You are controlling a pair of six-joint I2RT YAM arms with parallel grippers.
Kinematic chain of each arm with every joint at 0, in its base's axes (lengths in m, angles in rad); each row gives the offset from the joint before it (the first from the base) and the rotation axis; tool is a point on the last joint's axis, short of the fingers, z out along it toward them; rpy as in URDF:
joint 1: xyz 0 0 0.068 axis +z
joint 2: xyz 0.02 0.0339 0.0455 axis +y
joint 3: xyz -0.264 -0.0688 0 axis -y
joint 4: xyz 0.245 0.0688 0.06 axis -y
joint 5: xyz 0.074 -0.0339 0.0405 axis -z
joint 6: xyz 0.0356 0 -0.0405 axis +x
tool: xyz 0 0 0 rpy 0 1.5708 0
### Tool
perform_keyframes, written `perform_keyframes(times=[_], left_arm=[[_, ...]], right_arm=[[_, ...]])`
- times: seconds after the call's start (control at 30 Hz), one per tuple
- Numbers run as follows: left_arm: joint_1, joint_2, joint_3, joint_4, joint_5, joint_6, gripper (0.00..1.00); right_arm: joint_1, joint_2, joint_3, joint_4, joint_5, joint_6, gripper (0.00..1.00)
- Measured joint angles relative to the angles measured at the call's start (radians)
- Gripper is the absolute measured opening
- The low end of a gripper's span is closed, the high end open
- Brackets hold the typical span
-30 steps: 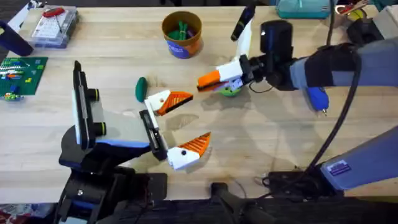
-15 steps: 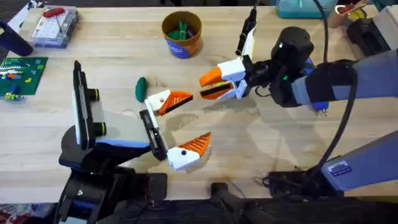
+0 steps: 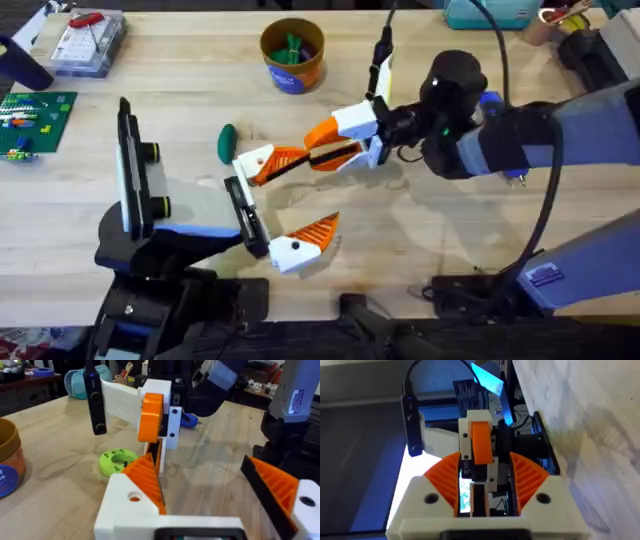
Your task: Pick up the gripper from the table and insert it into the empty holder that is missing its gripper. Then pick up a screw, insert it into the mounting hole, and use the screwdriver to tighten it. Finally, clean up the table by picking up the vegetable and placing it into the bucket.
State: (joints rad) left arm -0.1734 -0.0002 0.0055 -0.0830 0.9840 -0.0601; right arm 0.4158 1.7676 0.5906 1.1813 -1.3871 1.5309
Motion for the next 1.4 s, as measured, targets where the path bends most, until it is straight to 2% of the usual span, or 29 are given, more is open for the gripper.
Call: perform_keyframes(times=[0.47,0.77,0.8,0.9,1.0,1.03,1.4], left_arm=[[0.0,0.0,0.0,0.0,0.0,0.0,0.991],[0.0,0.0,0.0,0.0,0.0,0.0,0.991],[0.0,0.0,0.0,0.0,0.0,0.0,0.991],[0.0,0.0,0.0,0.0,0.0,0.0,0.991],[0.0,0.0,0.0,-0.001,0.0,-0.002,0.991],[0.0,0.0,0.0,-0.001,0.0,-0.002,0.991],[0.0,0.0,0.0,-0.001,0.0,-0.001,0.991]], right_arm=[[0.067,0.067,0.05,0.035,0.025,0.007,0.497],[0.068,0.067,0.057,0.06,0.03,0.007,0.497],[0.068,0.067,0.057,0.061,0.03,0.007,0.478],[0.068,0.067,0.058,0.062,0.032,0.007,0.244],[0.068,0.066,0.059,0.068,0.032,0.008,0.054],[0.068,0.066,0.061,0.069,0.032,0.009,0.021],[0.068,0.066,0.063,0.069,0.033,0.009,0.008]])
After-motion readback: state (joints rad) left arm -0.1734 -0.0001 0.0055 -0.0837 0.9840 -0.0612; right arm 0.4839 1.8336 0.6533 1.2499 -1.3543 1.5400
